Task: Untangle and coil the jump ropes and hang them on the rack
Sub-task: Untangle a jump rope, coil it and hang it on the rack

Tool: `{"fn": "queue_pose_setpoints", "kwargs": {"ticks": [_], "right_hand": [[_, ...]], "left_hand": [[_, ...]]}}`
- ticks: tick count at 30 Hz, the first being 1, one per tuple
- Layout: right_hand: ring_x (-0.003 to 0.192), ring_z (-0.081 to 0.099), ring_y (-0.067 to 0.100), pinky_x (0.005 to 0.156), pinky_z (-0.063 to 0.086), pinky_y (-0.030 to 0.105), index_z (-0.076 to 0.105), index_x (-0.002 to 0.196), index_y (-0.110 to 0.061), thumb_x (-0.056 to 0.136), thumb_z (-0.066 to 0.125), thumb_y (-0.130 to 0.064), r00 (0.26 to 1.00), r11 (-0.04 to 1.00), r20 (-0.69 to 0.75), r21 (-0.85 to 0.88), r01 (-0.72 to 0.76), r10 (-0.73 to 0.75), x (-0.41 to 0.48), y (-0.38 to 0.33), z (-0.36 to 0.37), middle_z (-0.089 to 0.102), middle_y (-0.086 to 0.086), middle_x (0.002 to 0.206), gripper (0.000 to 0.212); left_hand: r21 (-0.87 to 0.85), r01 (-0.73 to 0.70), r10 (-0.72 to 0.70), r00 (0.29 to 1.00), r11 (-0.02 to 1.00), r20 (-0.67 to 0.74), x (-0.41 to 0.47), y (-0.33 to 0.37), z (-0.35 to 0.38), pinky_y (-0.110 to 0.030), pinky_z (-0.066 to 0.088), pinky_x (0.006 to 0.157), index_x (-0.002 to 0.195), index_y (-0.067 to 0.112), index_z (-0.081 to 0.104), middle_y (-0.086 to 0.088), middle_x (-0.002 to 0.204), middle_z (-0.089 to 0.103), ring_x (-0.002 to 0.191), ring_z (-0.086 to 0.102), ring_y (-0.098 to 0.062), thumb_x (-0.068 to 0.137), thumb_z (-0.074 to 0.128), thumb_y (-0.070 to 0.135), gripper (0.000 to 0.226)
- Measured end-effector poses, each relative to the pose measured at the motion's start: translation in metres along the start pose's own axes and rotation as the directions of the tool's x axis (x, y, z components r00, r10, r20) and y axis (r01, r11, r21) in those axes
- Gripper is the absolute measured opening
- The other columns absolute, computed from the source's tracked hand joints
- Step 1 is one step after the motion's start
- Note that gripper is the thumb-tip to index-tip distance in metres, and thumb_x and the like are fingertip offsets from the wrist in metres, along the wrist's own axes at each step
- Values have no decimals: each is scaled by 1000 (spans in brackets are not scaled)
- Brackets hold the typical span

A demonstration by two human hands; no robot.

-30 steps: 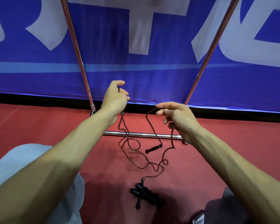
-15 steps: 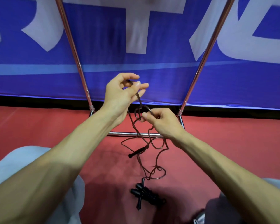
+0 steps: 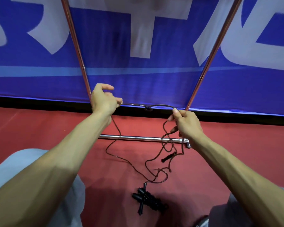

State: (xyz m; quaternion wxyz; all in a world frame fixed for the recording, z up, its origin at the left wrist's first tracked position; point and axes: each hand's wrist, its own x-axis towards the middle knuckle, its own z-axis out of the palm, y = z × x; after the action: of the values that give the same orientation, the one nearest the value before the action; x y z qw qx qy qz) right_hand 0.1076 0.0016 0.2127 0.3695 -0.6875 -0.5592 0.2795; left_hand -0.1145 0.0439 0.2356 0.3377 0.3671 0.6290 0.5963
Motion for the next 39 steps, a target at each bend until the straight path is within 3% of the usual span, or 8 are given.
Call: {"fn": "queue_pose_setpoints", "kwargs": {"ticks": [2, 7, 11, 16, 20, 29, 34, 39], "right_hand": [[38, 54, 3, 53, 38, 25, 66, 78, -16, 100, 41, -34, 997, 999, -63, 28, 36, -34, 2, -2, -2, 61, -6, 59, 39], [44, 53, 4, 47, 33, 12, 66, 77, -14, 99, 44, -36, 989, 995, -118, 2, 96, -95, 2, -4, -7, 55, -17, 43, 38], [53, 50, 16, 55, 39, 29, 67, 74, -15, 98, 45, -38, 981, 998, -180, 2, 66, -64, 7, -1, -18, 53, -3, 53, 40], [54, 50, 14, 57, 41, 28, 66, 71, -16, 98, 46, -39, 983, 997, -170, -12, 74, -75, 6, 1, -22, 53, 2, 58, 41], [38, 53, 7, 41, 44, 19, 66, 73, -9, 97, 48, -40, 995, 992, -93, 114, 55, -44, 1, -6, -18, 50, -10, 45, 43], [47, 56, 15, 48, 52, 29, 70, 80, -6, 97, 51, -40, 997, 953, 66, 303, 11, -32, 0, -17, -13, 53, 4, 64, 42], [56, 61, 19, 54, 57, 33, 67, 92, -2, 95, 51, -44, 988, 957, 126, 267, -115, 84, -1, -18, -16, 62, 8, 80, 44], [53, 64, 19, 46, 53, 29, 65, 95, -3, 99, 46, -20, 992, 984, 92, 146, -101, 88, 2, -4, -16, 62, 12, 90, 26]], "left_hand": [[192, -23, -2, 992, 981, 127, -1, -5, -1, -35, 57, 66, 100, 16, 55, -7, 82, 51, 61, 64, -20, 87, 30, -15, 42], [646, -312, 112, 937, 696, 332, -6, -6, -4, -37, 46, 71, 103, 21, 61, -8, 113, 32, 61, 50, -23, 84, 42, -15, 45], [676, -290, 190, 957, 677, 220, 6, -2, -18, -45, 51, 82, 106, 16, 61, -17, 126, 31, 76, 55, -36, 84, 45, -14, 40], [650, -196, 185, 979, 734, 86, 16, 3, -31, -38, 49, 76, 110, 11, 60, -19, 132, 31, 69, 50, -30, 85, 46, -15, 39], [685, -238, 148, 971, 689, 188, 8, -3, -25, -38, 48, 81, 112, 10, 61, -19, 132, 30, 75, 51, -32, 85, 46, -14, 39], [694, -424, 109, 886, 581, 451, -7, -17, 1, -39, 49, 86, 124, 15, 58, -13, 126, 31, 89, 53, -31, 86, 38, -15, 52], [770, -343, 94, 932, 538, 350, -2, -10, -2, -47, 48, 93, 131, 0, 47, -20, 137, 25, 90, 58, -42, 87, 42, -13, 46], [806, -350, 43, 925, 476, 377, -2, -21, -7, -42, 45, 91, 125, -3, 45, -23, 137, 23, 88, 53, -40, 88, 42, -10, 37]]}}
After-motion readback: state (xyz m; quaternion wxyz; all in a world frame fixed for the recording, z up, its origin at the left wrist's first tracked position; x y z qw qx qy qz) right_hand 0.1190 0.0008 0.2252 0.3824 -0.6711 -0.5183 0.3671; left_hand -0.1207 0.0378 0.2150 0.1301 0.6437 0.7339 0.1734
